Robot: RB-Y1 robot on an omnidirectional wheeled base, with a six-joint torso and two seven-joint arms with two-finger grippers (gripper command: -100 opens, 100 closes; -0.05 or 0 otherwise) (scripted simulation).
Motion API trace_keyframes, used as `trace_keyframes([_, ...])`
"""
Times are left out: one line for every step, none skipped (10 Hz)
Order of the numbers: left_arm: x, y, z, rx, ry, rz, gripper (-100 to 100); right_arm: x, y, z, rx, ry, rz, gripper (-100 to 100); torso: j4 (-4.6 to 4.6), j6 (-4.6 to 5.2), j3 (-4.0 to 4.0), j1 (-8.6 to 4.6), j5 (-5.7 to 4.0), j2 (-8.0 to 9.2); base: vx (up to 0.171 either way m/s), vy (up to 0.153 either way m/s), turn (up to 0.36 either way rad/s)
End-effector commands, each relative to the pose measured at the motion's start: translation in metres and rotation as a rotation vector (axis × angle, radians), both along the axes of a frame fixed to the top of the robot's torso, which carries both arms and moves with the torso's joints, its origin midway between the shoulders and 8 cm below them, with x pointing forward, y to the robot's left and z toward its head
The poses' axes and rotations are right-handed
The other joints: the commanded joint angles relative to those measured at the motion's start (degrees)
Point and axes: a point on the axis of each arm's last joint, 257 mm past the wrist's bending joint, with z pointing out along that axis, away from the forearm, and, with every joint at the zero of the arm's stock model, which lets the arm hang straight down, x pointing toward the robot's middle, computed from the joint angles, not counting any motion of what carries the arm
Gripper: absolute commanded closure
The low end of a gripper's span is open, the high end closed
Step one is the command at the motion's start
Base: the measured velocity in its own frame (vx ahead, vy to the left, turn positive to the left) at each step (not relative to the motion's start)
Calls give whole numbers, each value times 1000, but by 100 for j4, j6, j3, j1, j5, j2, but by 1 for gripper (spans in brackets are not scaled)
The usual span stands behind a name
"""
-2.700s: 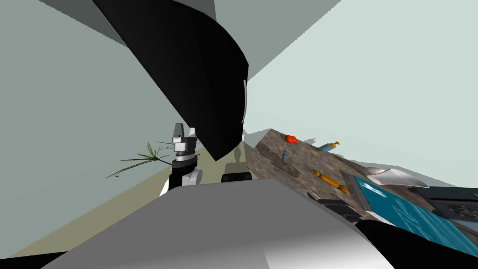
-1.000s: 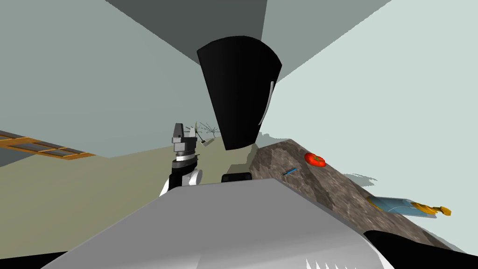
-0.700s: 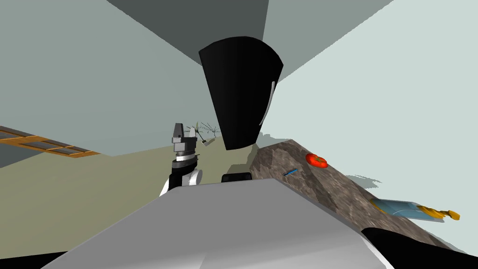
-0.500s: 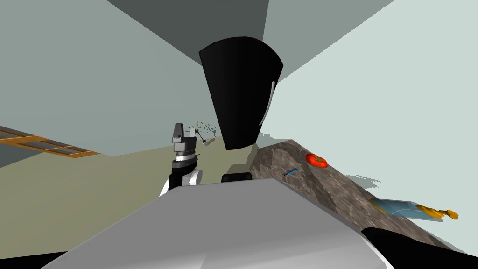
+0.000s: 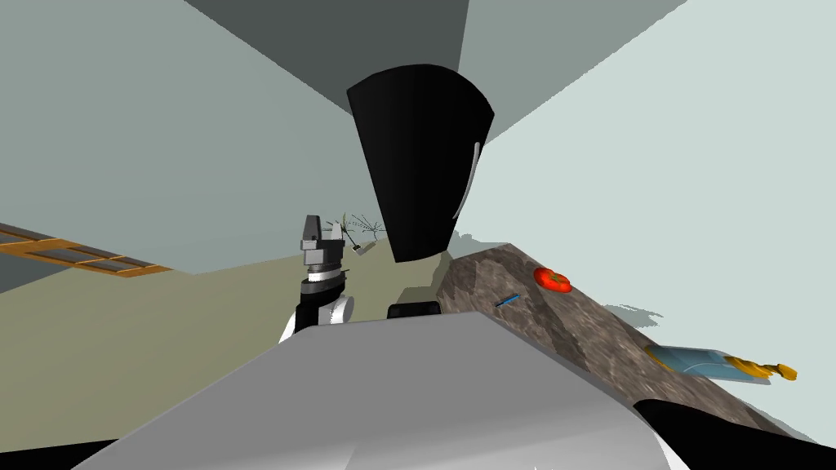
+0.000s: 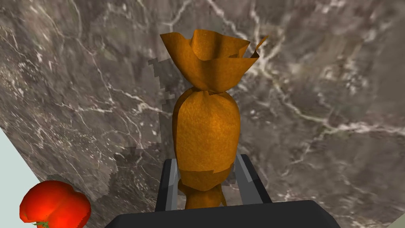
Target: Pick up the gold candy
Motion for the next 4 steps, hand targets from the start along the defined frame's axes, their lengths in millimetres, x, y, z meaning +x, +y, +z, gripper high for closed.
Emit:
trace_keyframes([0, 0, 0, 0, 0, 0, 0, 1, 3, 6, 3, 2, 6, 100, 0, 0, 0, 0, 0, 0, 5, -13, -68])
trace_keyframes([0, 0, 0, 0, 0, 0, 0, 2, 5, 10, 5, 3, 10, 100, 0, 1, 0, 0, -1, 0, 6, -12, -54])
trace_keyframes([0, 0, 0, 0, 0, 0, 0, 1, 4, 7, 3, 3, 8, 100, 0, 0, -1, 0, 0, -1, 0, 0, 0])
trace_keyframes([0, 0, 0, 0, 0, 0, 0, 2, 4, 8, 4, 3, 8, 0, 1, -2, 0, 0, -2, 0, 0, 0, 0])
